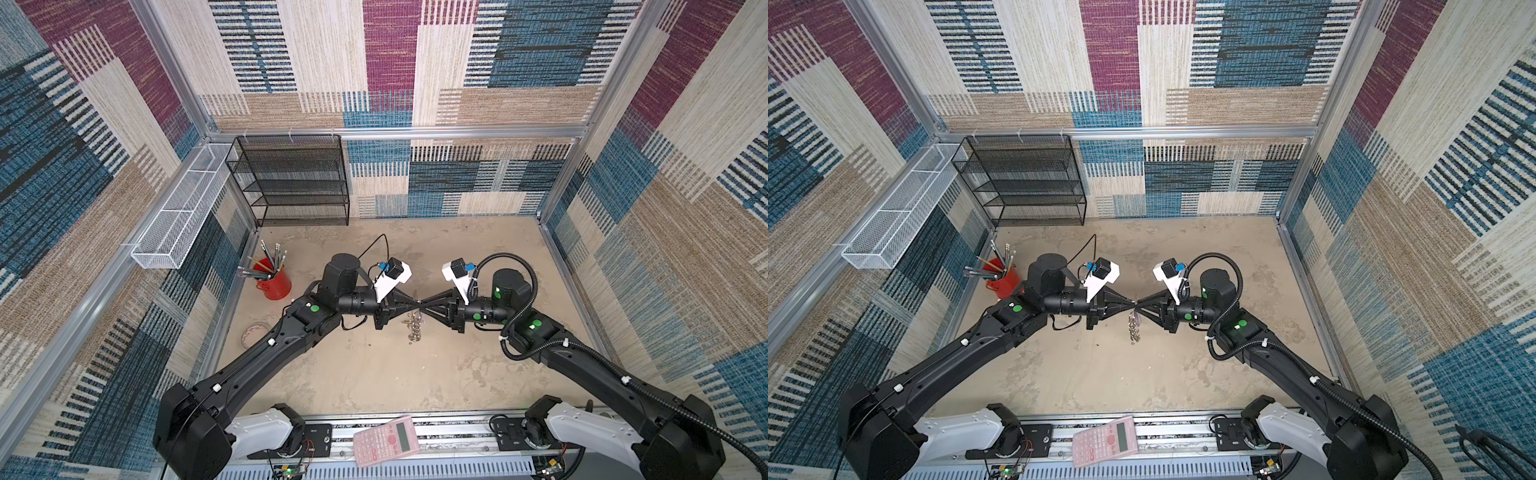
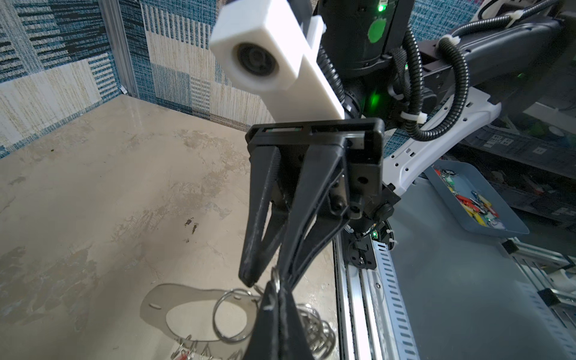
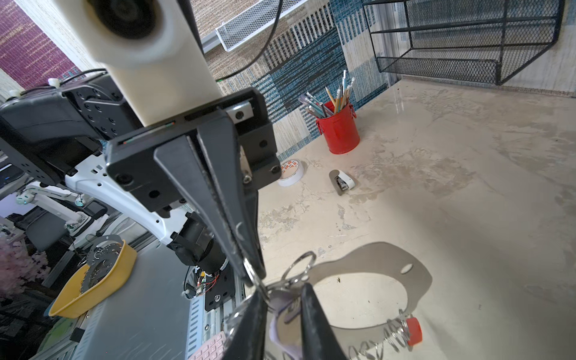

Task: Attach keys to a key ring
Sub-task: Insert the key into the keyring.

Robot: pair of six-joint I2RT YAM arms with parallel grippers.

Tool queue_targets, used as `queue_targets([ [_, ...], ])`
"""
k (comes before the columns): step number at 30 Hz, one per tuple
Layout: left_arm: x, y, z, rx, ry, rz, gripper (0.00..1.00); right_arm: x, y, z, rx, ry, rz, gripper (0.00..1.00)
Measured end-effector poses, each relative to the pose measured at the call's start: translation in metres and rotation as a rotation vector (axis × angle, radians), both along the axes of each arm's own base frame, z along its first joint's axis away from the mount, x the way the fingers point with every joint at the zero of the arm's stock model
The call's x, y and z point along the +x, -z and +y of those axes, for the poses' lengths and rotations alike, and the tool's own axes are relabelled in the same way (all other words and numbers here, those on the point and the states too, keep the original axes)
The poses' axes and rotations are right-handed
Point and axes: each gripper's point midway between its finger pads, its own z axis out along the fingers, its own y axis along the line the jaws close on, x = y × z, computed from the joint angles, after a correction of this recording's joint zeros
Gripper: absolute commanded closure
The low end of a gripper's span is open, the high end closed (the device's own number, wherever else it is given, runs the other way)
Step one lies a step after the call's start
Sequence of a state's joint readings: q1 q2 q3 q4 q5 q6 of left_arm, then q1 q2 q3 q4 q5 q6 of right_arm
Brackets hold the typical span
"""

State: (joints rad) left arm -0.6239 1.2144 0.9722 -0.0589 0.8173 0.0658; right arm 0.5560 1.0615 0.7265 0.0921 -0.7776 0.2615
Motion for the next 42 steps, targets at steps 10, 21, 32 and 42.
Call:
queue_targets([
  [10, 0.008, -0.001, 0.004, -0.118, -0.057, 0.033, 1.00, 0.000, -0.003, 0.001, 0.014, -0.004, -0.006, 0.90],
  [21, 0.012, -0.017, 0.004, -0.263, -0.076, 0.055, 1.00, 0.003, 0.004, 0.002, 0.008, -0.004, 0.014, 0.89],
  [32, 0.015, -0.007, 0.002, -0.326, -0.079, 0.115, 1.00, 0.004, -0.001, 0.002, 0.025, 0.004, -0.001, 0.84],
  [42, 0.014, -0.015, 0.003, -0.364, -0.075, 0.110, 1.00, 0.020, -0.004, -0.026, 0.027, 0.164, -0.015, 0.59],
])
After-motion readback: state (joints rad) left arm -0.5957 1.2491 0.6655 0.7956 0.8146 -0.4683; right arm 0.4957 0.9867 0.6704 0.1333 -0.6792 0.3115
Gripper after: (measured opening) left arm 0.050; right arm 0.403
